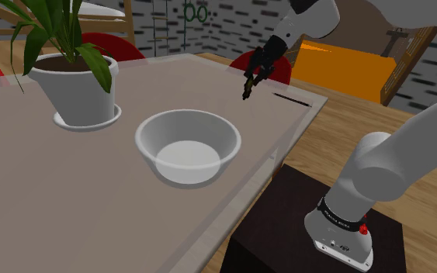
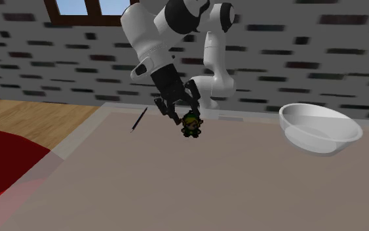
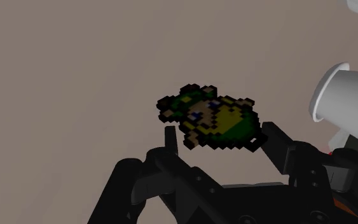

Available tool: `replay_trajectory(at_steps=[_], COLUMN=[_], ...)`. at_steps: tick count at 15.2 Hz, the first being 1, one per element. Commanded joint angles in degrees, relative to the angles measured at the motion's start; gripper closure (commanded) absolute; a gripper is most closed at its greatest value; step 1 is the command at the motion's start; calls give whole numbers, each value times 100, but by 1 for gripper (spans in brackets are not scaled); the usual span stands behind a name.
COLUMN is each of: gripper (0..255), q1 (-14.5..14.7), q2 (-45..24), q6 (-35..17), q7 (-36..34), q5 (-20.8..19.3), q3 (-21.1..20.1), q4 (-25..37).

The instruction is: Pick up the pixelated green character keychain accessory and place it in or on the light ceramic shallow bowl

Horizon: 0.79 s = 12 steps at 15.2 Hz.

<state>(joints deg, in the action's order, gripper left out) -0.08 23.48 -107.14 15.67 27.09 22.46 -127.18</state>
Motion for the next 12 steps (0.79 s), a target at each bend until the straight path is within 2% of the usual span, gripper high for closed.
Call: replay_trajectory(at_steps=[1, 12], gripper=[255, 255], q1=[2, 31], q2=[24, -7], q6=[130, 827], q7=[-95, -492], q5=[-23, -86], q3=[-19, -34], q4=[134, 963])
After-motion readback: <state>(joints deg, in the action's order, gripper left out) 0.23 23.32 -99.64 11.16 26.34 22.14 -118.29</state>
